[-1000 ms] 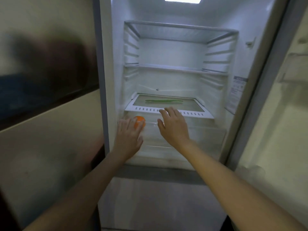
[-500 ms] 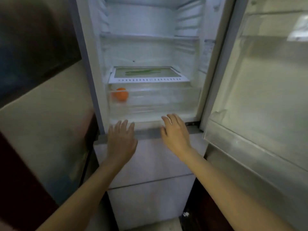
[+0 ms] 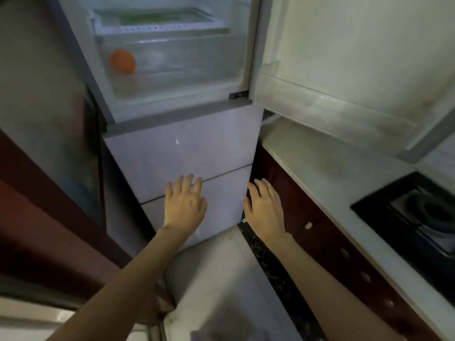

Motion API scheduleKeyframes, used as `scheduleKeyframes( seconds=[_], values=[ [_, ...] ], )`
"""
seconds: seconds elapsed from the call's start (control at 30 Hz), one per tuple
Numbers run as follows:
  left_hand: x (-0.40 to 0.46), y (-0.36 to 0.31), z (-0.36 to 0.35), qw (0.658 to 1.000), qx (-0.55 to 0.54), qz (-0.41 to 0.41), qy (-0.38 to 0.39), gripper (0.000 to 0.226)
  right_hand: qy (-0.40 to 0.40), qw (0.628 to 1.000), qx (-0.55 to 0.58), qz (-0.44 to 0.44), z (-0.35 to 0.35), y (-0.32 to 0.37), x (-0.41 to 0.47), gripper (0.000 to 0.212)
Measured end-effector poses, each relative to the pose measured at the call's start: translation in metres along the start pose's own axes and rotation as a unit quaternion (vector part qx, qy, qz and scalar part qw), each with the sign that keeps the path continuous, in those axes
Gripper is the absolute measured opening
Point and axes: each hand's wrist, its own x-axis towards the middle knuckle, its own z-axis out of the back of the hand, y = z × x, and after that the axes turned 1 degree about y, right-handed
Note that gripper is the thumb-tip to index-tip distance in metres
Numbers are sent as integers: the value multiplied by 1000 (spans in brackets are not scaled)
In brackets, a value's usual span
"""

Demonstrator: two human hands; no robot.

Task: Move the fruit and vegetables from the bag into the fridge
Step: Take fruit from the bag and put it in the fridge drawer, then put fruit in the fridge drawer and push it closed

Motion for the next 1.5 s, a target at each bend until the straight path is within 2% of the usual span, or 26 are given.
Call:
scheduleKeyframes(
  seconds=[0.33,0.53,0.7,0.83,1.13,1.37,1.5],
  values=[
    [-82,-150,-38,981,-53,-168,80,48,-57,975,-25,-214,29,-106,-177,39],
    [-162,-269,-41,943,-59,-313,97,45,-33,936,-53,-346,61,-162,-326,44],
    [-235,-365,-47,906,-69,-399,124,46,-36,895,-75,-439,93,-196,-447,45],
    [-290,-435,-47,865,-69,-476,145,49,-50,852,-84,-515,120,-212,-524,44],
    [-394,-592,-23,753,-106,-629,160,49,-149,733,-108,-655,175,-250,-656,40],
    [-451,-734,-8,665,-153,-714,154,46,-160,654,-156,-723,230,-318,-734,44],
    [-484,-819,5,607,-174,-759,159,47,-220,599,-199,-744,268,-354,-773,35]
  ],
)
